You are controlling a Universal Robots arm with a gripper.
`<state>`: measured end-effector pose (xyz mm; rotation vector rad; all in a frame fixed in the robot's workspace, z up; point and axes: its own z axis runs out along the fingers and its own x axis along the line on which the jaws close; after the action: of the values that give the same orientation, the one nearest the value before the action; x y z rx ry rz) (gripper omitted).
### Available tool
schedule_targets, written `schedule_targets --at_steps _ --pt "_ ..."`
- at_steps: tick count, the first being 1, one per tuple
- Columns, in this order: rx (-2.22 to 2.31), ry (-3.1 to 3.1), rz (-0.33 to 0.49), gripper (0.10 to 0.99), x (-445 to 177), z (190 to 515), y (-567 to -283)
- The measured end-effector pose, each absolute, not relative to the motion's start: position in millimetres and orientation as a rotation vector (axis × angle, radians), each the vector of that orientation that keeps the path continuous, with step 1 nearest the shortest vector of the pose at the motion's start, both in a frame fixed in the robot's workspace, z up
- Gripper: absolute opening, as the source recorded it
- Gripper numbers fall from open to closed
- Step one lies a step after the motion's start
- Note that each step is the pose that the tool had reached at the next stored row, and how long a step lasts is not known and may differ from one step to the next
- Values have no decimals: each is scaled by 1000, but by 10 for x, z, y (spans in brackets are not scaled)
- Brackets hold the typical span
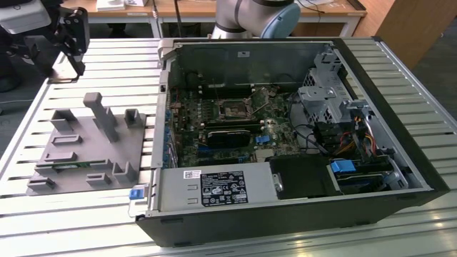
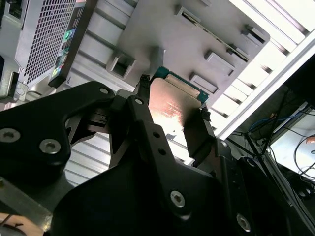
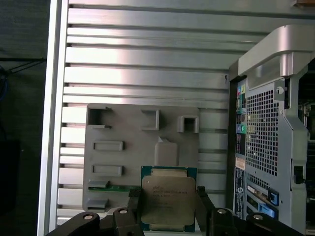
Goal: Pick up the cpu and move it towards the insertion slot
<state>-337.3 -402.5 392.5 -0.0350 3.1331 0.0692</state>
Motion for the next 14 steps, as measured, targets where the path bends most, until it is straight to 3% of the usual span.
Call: schedule_targets --at_steps 14 --pt "-35 3133 69 525 -3272 3924 -4022"
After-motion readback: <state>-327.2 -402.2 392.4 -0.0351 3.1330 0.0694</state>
